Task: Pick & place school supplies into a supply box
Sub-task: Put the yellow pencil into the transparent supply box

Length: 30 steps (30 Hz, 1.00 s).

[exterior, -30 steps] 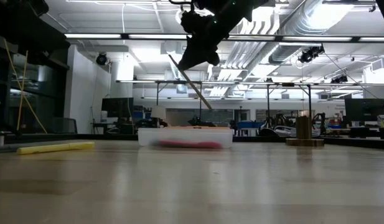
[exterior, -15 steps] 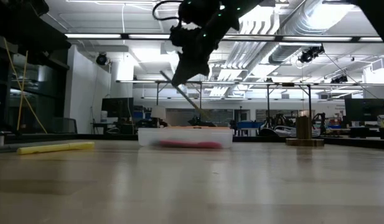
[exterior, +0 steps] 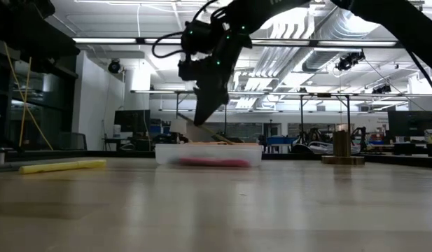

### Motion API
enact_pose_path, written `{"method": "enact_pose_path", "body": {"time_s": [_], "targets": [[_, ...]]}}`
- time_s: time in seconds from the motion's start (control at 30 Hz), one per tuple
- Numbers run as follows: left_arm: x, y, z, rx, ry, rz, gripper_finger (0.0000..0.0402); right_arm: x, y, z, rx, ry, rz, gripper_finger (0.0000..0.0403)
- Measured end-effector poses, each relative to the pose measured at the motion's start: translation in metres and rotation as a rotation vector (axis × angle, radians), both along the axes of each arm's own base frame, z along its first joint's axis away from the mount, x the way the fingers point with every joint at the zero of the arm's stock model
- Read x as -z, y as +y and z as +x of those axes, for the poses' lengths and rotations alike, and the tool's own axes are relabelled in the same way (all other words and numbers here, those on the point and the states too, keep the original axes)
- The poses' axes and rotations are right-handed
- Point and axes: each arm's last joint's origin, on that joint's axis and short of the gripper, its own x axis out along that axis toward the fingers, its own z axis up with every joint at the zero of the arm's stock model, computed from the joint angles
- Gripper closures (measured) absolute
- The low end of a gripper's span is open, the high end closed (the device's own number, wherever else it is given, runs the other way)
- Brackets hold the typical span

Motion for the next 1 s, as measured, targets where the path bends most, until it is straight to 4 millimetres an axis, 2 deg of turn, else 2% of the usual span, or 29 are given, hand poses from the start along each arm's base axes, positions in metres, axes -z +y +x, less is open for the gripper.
{"method": "enact_pose_path", "body": {"time_s": [0.57,1.0], "targets": [[0.0,0.001,0.0,-0.018,-0.002,0.006,0.028,0.036,-0.001,0.007,-0.019,0.088,0.043,0.0403],[0.0,0.001,0.0,-0.018,0.0,0.01,0.028,0.04,-0.002,0.009,-0.019,0.077,0.039,0.0395]]}}
